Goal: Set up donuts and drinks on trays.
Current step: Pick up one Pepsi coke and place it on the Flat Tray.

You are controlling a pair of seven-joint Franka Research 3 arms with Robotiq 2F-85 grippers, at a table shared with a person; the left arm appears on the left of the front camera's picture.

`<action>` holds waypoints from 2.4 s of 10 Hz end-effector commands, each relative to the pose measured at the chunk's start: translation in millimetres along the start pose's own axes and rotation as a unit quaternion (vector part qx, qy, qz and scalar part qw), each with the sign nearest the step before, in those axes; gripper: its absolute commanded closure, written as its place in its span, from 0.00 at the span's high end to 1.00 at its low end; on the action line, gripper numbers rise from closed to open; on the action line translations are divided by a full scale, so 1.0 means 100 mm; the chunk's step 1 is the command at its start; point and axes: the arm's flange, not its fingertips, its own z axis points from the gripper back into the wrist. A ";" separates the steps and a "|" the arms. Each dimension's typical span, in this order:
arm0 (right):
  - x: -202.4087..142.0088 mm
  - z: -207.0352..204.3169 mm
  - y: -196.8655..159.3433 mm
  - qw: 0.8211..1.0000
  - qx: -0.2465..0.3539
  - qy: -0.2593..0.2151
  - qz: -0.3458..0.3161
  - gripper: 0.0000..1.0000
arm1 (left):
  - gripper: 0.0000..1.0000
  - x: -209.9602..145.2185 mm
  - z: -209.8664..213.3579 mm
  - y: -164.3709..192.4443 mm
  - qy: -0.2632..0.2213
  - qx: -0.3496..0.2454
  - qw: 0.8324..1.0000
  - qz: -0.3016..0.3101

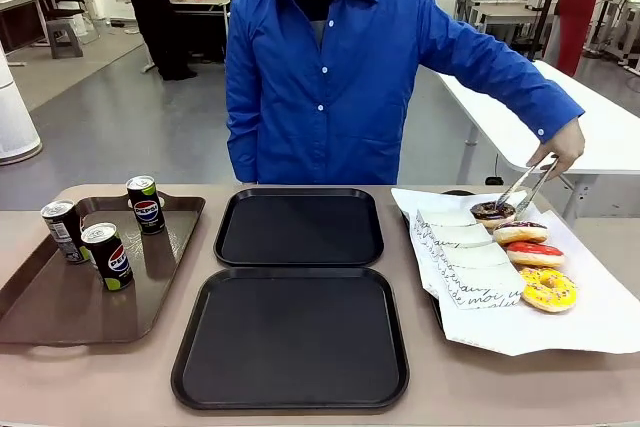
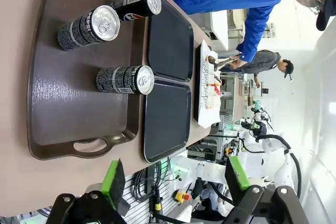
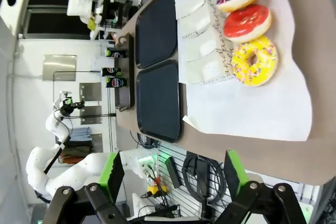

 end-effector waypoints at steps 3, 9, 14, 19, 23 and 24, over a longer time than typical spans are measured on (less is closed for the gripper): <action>-0.09 -0.01 0.01 1.000 0.004 -0.005 0.005 1.00 | 1.00 0.00 0.00 -0.01 -0.002 -0.006 1.000 0.000; -0.09 -0.01 0.01 1.000 0.004 -0.005 0.005 1.00 | 1.00 0.00 0.00 -0.01 -0.002 -0.006 1.000 0.000; -0.09 -0.01 0.01 1.000 0.004 -0.005 0.005 1.00 | 1.00 -0.04 -0.25 -0.43 -0.039 0.129 0.990 -0.044; -0.09 -0.01 0.01 1.000 0.004 -0.005 0.005 1.00 | 1.00 -0.16 -1.86 -1.60 0.127 0.415 0.893 -0.123; -0.09 -0.01 0.01 1.000 0.004 -0.005 0.005 1.00 | 1.00 -0.08 -2.57 -1.60 0.105 0.480 0.862 -0.125; -0.09 -0.01 0.01 1.000 0.004 -0.005 0.005 1.00 | 1.00 -0.12 -2.56 -1.60 0.099 0.466 0.868 -0.142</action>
